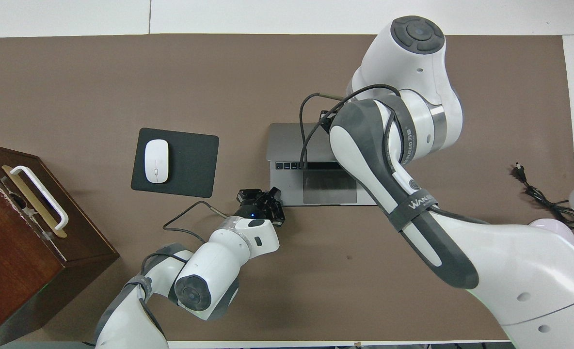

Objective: Close laptop with both arms
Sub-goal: 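Push the laptop lid down toward the keyboard with the right gripper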

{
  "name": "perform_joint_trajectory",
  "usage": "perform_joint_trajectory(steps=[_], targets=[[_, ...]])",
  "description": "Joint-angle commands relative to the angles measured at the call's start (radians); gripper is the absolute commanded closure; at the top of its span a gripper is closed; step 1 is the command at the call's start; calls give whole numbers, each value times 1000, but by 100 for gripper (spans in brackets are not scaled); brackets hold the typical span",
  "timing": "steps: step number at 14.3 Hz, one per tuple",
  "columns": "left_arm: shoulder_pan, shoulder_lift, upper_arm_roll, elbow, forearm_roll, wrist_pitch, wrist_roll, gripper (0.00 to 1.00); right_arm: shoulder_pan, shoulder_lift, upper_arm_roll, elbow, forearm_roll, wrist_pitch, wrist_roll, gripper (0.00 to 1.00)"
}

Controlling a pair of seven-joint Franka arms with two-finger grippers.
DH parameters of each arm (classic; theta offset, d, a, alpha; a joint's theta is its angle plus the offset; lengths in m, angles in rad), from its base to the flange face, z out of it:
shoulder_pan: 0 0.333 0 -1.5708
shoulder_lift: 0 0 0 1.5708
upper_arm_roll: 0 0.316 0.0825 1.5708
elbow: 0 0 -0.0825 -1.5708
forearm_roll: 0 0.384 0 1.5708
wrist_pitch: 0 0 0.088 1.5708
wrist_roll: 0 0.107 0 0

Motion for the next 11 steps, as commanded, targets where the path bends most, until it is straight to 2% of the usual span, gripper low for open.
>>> perform_joint_trajectory(steps=[1,11], targets=[[24,67,6,10,-11,2,43,100,-6,-71,6,-136,26,71,11,100],[21,86,6,10,-11,4,55,100,0,-99,6,-252,26,195,7,100]])
